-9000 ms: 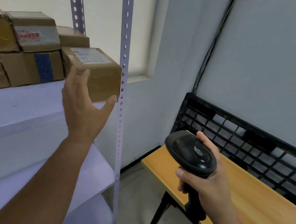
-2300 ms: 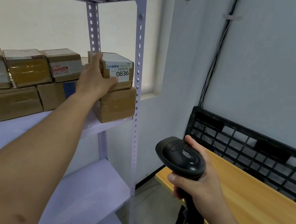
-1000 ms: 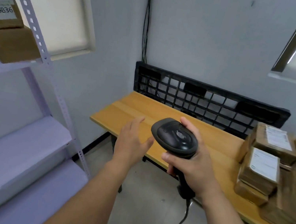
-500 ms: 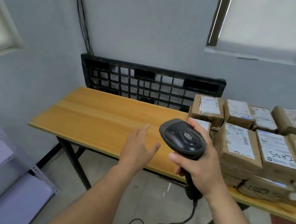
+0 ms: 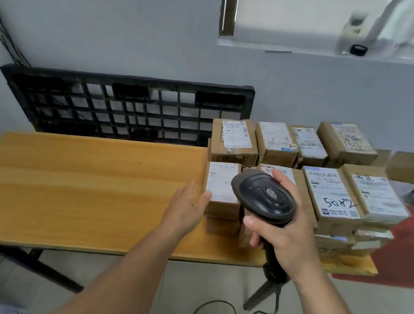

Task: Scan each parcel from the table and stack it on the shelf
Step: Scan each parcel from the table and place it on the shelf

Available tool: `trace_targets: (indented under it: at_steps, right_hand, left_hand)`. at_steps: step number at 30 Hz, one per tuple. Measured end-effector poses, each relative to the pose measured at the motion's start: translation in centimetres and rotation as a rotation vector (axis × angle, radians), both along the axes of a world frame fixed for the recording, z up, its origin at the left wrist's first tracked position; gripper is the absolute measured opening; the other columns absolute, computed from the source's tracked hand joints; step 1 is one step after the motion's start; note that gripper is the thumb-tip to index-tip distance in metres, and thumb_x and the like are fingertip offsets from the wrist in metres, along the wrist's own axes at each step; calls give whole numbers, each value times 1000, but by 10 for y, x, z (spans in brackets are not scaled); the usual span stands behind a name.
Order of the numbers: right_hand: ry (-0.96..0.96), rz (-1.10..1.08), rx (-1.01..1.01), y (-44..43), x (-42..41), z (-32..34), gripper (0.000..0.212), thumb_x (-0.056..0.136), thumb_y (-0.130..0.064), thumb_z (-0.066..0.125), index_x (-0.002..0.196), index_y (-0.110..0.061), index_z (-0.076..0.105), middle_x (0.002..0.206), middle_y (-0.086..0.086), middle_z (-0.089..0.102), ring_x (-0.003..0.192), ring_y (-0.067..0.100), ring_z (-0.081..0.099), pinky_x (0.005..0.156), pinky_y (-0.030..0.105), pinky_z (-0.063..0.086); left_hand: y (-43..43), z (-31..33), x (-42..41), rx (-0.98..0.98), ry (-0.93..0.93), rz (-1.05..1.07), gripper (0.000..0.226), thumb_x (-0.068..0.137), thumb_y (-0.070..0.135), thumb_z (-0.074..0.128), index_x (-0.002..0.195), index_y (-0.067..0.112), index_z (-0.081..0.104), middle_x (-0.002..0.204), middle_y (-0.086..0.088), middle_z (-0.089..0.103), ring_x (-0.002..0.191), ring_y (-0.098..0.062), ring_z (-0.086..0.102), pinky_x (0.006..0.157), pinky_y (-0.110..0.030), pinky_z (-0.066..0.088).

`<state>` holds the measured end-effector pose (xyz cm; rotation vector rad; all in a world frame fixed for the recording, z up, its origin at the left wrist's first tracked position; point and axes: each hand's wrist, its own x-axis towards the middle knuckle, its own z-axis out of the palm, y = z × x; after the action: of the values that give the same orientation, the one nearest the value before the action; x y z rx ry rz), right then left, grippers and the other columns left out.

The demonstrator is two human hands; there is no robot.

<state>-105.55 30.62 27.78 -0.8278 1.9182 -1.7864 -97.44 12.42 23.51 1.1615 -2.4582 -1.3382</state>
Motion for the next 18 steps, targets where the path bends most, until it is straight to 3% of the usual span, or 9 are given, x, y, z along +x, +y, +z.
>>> trace_targets:
  at_steps: [6, 9, 11, 13, 15, 18]
  right_hand:
    - [-47, -89, 4, -7, -28, 0, 85, 74, 7, 77, 124, -54, 46, 94, 10, 69, 48, 33, 59, 51, 44, 54]
    - [-84, -126, 9, -11, -35, -4, 82, 68, -5, 82, 117, -62, 49, 99, 10, 69, 48, 34, 59, 50, 45, 54]
    - [-126, -145, 6, -13, -39, -9, 79, 63, -12, 80, 113, -66, 51, 102, 6, 70, 47, 33, 58, 50, 44, 53]
    - [-162, -160, 1, -13, -42, -15, 79, 62, -12, 79, 115, -63, 50, 97, 7, 71, 47, 33, 57, 51, 44, 52]
    - [-184, -166, 1, -13, -44, -17, 79, 62, -12, 78, 117, -61, 49, 91, 8, 70, 47, 33, 57, 50, 42, 51]
    - [-207, -156, 13, -14, -44, -18, 80, 62, -13, 78, 119, -58, 47, 101, 9, 70, 49, 34, 58, 49, 39, 51]
  left_hand:
    - [-16, -6, -35, 219, -22, -2, 53, 105, 41, 27, 150, 13, 28, 153, -7, 36, 137, -25, 36, 103, -33, 32]
    - [-21, -15, -47, 303, -34, 22, 50, 103, 45, 28, 145, 18, 34, 138, -3, 51, 108, -16, 50, 85, -32, 40]
    - [-23, -18, -52, 362, -21, 53, 46, 103, 45, 31, 140, 18, 36, 118, 2, 55, 90, -8, 51, 72, -28, 41]
    - [-24, -22, -54, 395, -18, 67, 40, 102, 44, 34, 133, 19, 37, 109, 3, 55, 83, -4, 50, 61, -26, 39]
    - [-26, -26, -55, 447, -2, 86, 34, 101, 43, 38, 126, 20, 38, 113, 0, 58, 85, -6, 53, 62, -27, 41]
    - [-28, -24, -56, 528, 34, 109, 29, 99, 40, 47, 119, 20, 40, 115, -5, 61, 92, -13, 60, 70, -30, 51]
